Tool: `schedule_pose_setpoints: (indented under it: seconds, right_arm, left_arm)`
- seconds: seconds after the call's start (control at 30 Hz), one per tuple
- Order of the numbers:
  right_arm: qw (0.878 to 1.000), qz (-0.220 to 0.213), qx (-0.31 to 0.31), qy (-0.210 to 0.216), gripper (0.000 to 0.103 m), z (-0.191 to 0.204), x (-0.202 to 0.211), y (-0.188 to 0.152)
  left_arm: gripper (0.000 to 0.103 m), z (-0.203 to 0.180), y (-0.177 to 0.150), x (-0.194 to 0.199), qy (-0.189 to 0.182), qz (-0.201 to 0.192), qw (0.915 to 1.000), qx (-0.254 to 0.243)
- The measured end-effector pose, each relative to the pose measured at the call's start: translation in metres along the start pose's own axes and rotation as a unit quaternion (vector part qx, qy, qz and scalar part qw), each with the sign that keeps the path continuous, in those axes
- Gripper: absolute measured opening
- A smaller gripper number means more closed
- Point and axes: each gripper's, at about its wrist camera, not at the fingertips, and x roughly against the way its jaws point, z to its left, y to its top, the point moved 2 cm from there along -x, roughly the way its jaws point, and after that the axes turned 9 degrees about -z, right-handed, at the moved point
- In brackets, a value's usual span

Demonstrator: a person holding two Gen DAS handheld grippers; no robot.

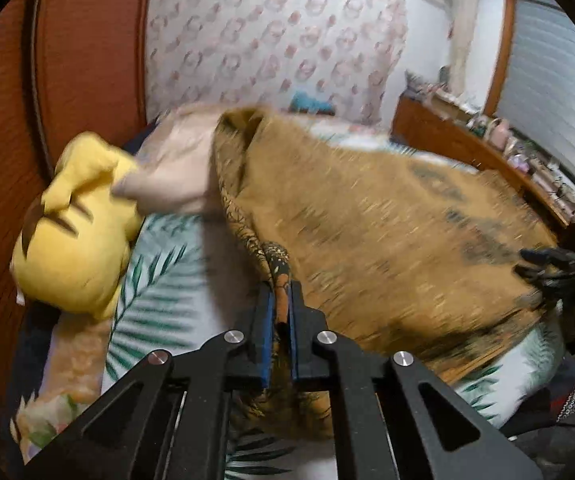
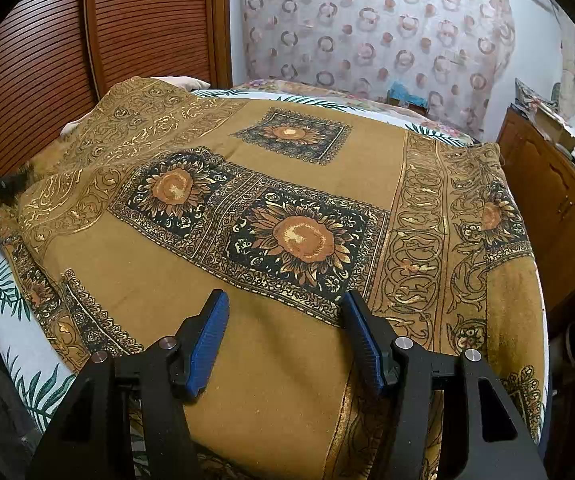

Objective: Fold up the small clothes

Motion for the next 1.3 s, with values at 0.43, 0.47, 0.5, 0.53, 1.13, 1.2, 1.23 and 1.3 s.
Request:
schedule_pose_setpoints:
  seconds: [0.43, 0.47, 0.5, 0.53, 1.13, 1.2, 1.23, 1.3]
  right_arm:
    - [1.000, 0.000, 0.001, 0.002, 0.063, 0.002, 0.000, 0.000]
    - [1.000, 0.000, 0.001, 0.002, 0.063, 0.002, 0.000, 0.000]
    - [1.000, 0.000, 0.001, 0.002, 0.063, 0.001, 0.000, 0.000]
    - [1.000, 0.000, 0.001, 0.002, 0.063, 0.002, 0.000, 0.000]
    - [1.000, -0.002, 0.004, -0.007, 0.069, -0.006, 0.014, 0.000]
    - [1.000, -0.011, 0.000, -0.011, 0.069, -0.010, 0.025, 0.000]
    - [1.000, -0.016, -0.001, -0.013, 0.069, -0.012, 0.031, 0.000]
    - [1.000, -0.025, -0.002, -0.015, 0.069, -0.015, 0.043, 0.001]
  left_arm:
    - [0.007, -0.071, 0.055, 0.021, -0.071, -0.071, 0.9933, -0.057]
    - [0.007, -0.077, 0.059, 0.021, -0.076, -0.075, 0.9923, -0.062]
    - [0.007, -0.083, 0.064, 0.020, -0.081, -0.079, 0.9913, -0.067]
    - [0.007, -0.089, 0.067, 0.019, -0.086, -0.083, 0.9903, -0.071]
    - [0.007, -0.164, 0.114, -0.002, -0.160, -0.100, 0.9761, -0.108]
    - [0.007, -0.173, 0.117, -0.003, -0.168, -0.101, 0.9743, -0.111]
    - [0.007, -0.180, 0.120, -0.004, -0.174, -0.101, 0.9728, -0.115]
    - [0.007, -0.189, 0.123, -0.005, -0.181, -0.101, 0.9709, -0.121]
